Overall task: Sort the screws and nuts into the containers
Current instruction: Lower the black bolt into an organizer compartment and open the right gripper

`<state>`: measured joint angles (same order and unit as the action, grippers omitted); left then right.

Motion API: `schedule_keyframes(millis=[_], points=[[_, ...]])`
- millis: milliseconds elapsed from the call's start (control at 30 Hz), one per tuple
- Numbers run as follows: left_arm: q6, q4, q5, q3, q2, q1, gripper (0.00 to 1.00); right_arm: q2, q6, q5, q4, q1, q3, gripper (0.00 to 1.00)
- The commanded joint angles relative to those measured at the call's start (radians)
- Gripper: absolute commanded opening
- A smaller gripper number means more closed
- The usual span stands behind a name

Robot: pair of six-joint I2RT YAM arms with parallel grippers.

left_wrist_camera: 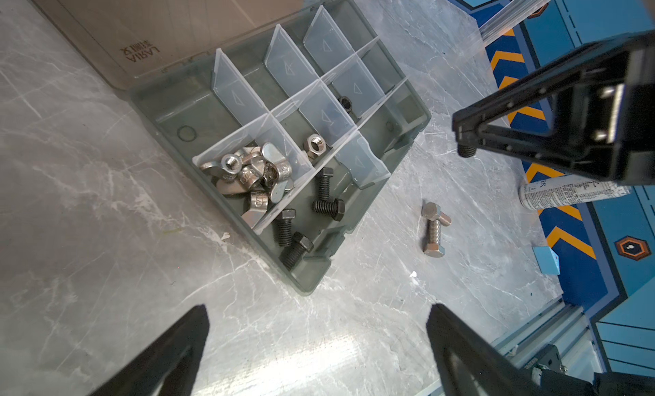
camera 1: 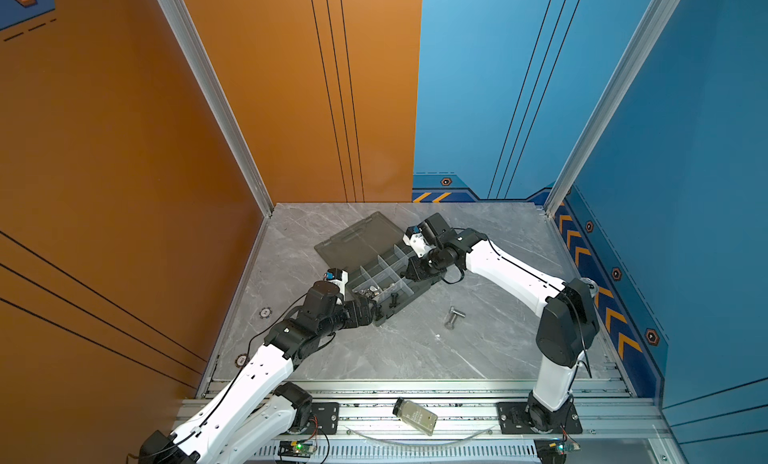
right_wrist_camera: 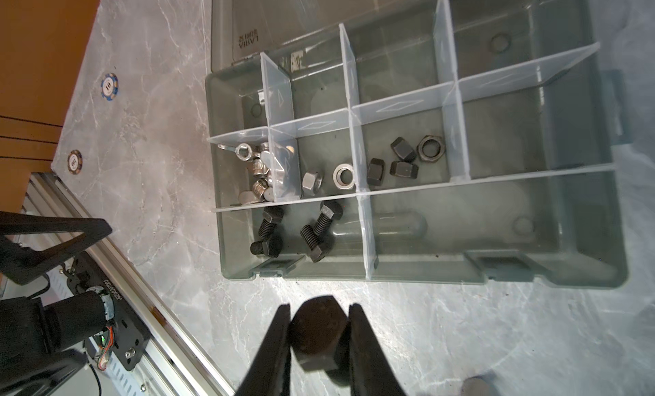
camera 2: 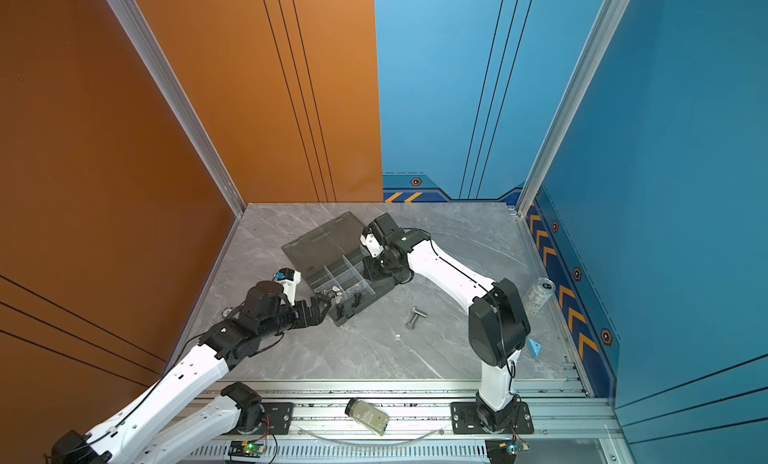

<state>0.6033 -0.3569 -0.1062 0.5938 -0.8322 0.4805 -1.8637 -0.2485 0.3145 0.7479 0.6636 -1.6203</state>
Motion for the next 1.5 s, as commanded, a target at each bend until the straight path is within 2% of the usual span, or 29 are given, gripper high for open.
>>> schedule_keyframes(millis=[0,167,233,633,833,1267,1400,1467], points=[[0.011,-0.014,-0.004,-0.021,0.012,-0.015,0.98,-0.037,-0.022,0.015,-0.015,0.021,-0.036,0.0],[0.009,-0.011,-0.016,-0.02,0.004,-0.023,0.98,-0.097,-0.029,0.017,-0.017,0.03,-0.062,0.01],[0.009,-0.006,-0.017,-0.023,0.004,-0.023,0.98,-0.12,-0.029,0.012,-0.012,0.065,-0.072,0.02],[0.001,0.012,-0.045,-0.032,0.001,-0.035,0.98,-0.204,-0.017,-0.07,0.036,0.097,-0.13,0.05],[0.005,0.025,-0.053,-0.039,0.0,-0.036,0.98,-0.237,-0.017,-0.091,0.048,0.099,-0.127,0.26],[0.008,0.029,-0.061,-0.04,-0.003,-0.036,0.98,-0.237,-0.015,-0.094,0.053,0.096,-0.133,0.39],[0.011,0.023,-0.061,-0.034,-0.002,-0.033,0.98,-0.217,-0.016,-0.092,0.054,0.087,-0.124,0.41],[0.013,0.022,-0.058,-0.028,-0.001,-0.027,0.98,-0.162,-0.017,-0.086,0.052,0.08,-0.11,0.42]])
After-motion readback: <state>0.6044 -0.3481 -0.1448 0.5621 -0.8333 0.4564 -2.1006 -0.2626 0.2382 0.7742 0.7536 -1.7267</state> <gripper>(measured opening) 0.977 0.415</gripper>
